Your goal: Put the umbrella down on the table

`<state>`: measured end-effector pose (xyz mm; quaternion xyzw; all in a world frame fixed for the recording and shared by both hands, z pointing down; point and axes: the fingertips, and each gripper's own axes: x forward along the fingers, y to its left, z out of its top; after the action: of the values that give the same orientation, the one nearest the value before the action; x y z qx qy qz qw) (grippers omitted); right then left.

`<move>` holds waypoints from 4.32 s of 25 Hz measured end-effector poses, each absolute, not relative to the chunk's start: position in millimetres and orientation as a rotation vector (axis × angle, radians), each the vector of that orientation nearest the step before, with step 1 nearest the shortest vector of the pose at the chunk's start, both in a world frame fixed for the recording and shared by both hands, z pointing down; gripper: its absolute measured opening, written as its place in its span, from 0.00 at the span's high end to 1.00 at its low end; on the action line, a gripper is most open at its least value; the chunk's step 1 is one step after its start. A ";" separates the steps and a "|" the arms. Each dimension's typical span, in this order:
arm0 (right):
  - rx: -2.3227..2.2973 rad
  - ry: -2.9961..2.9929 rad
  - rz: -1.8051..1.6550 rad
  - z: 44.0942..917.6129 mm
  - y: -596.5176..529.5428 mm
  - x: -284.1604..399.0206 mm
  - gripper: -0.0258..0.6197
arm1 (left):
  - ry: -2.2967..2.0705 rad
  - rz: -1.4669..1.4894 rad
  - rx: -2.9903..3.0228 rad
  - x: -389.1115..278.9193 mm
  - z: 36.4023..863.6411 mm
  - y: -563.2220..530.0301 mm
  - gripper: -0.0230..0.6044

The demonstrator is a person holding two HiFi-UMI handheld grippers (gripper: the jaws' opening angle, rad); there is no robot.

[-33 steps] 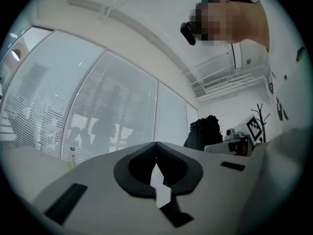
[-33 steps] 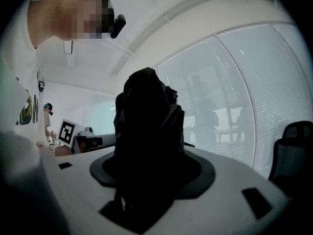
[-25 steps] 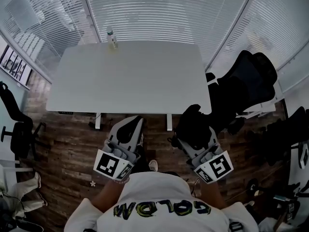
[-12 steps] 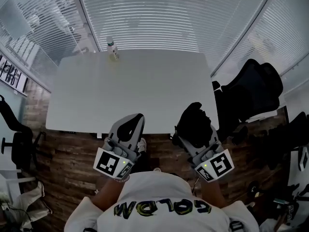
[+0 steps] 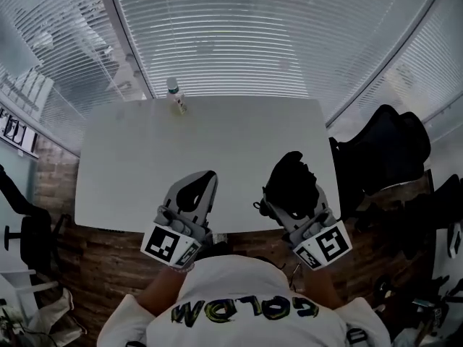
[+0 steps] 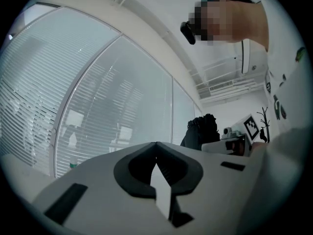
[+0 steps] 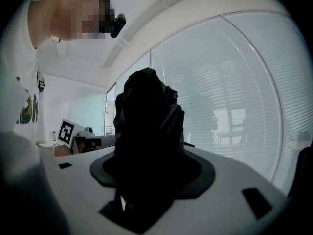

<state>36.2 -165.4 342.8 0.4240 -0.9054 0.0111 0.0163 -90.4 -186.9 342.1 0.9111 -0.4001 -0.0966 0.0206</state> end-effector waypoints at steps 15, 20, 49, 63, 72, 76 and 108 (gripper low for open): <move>1.324 -2.795 0.003 346.3 -232.5 27.3 0.56 | -1.210 -0.292 2.865 -96.6 342.2 -258.0 0.95; 1.321 -2.806 0.016 349.1 -241.2 41.7 0.56 | -1.216 -0.281 2.858 -81.9 343.7 -264.3 0.95; 0.908 -2.320 -0.264 443.5 -284.8 61.1 0.56 | -1.286 -0.277 2.800 -49.3 353.6 -282.7 0.95; 0.649 -2.049 -0.324 535.5 -291.6 46.1 0.56 | -1.313 -0.255 2.787 -44.4 363.4 -277.0 0.95; 0.533 -1.914 -0.317 590.5 -302.1 40.2 0.56 | -1.343 -0.223 2.767 -49.8 372.9 -282.7 0.95; 0.470 -1.847 -0.337 615.5 -305.9 35.9 0.56 | -1.346 -0.212 2.763 -50.9 376.7 -284.2 0.95; 0.298 -1.786 -0.283 723.8 -311.7 20.7 0.54 | -1.352 -0.198 2.715 -63.3 393.3 -288.2 0.95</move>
<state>20.7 -311.7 723.8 0.1289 -0.7732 -0.1225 0.6087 -63.3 -288.2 393.3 0.8920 -0.4443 -0.0651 0.0511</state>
